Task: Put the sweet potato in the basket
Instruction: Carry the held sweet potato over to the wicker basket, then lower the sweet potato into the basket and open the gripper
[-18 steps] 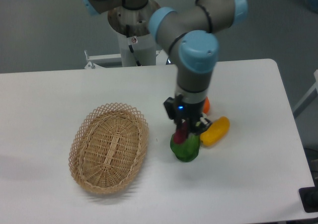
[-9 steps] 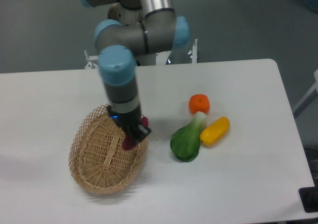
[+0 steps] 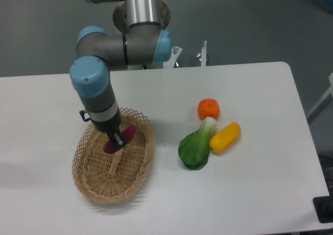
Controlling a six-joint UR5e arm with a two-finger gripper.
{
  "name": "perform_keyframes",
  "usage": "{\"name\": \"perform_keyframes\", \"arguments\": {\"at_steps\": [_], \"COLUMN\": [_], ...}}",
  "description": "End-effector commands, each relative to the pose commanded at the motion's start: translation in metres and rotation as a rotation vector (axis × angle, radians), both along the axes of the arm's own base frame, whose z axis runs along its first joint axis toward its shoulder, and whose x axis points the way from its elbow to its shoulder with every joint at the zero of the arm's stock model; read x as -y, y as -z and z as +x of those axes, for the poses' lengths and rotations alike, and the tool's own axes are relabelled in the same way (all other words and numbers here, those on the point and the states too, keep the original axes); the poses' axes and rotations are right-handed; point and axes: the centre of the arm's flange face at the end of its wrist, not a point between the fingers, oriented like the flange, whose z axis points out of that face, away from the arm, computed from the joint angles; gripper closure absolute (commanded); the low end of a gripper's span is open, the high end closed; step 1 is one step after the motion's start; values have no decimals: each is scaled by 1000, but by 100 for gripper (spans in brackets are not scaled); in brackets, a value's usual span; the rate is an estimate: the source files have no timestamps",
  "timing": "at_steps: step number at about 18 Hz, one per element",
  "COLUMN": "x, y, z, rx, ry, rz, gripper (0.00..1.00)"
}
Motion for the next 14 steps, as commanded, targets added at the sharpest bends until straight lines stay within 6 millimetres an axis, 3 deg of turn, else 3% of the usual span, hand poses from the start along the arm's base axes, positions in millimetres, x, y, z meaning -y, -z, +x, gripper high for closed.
{"name": "perform_keyframes", "arguments": {"at_steps": [7, 10, 12, 13, 14], "x": [-6, -6, -6, -6, -7], "y": [12, 16, 14, 12, 10], "z": [5, 5, 5, 5, 4], "rx": [-2, -1, -3, -4, -6], "ry": [-20, -23, -37, -54, -61], "rz": [-2, -10, -4, 1, 6], "gripper": [70, 59, 38, 16, 2]}}
